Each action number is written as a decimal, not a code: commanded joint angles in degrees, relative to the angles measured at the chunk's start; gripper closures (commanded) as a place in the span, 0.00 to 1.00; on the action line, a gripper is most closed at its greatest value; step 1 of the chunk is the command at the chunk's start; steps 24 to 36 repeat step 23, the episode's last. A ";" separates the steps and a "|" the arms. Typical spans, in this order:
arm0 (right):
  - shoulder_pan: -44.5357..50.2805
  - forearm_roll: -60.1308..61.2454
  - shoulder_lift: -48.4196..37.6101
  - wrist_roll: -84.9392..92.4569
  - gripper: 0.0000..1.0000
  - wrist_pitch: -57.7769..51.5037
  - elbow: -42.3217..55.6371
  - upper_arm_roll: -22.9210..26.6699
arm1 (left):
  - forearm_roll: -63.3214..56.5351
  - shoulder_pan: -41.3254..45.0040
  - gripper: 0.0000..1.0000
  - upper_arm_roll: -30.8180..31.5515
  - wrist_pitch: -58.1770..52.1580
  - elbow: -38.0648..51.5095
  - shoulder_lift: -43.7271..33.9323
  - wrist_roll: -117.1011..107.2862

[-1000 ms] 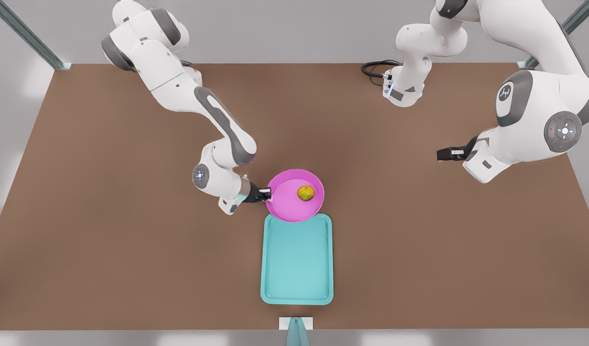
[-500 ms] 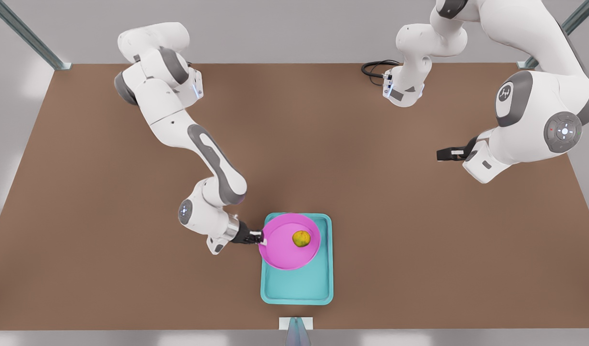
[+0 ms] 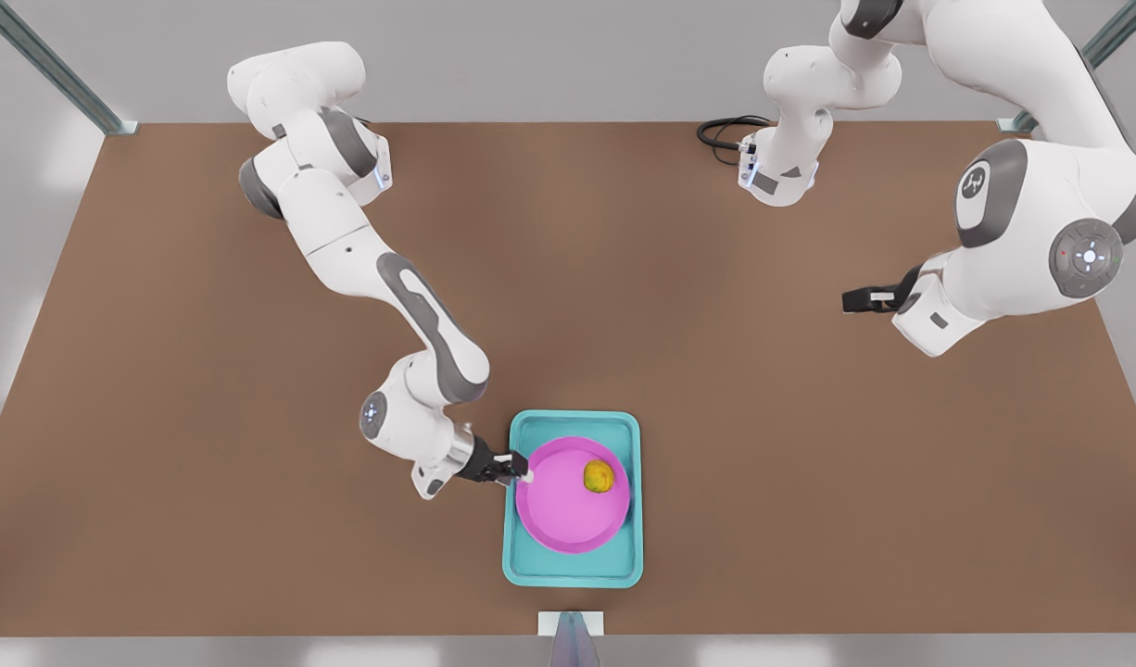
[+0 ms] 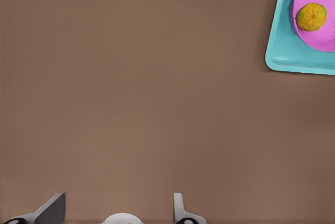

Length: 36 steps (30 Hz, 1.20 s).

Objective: Place the orange on the plate with the left arm and the plate on the tray with the right arm

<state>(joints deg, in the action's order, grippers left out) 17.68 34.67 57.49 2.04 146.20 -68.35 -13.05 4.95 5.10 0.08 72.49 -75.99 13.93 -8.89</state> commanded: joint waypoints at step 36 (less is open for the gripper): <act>-8.62 -41.61 -51.25 -0.81 0.00 -72.37 -11.37 19.90 | -0.12 0.09 0.00 0.01 -0.16 0.06 0.14 -0.43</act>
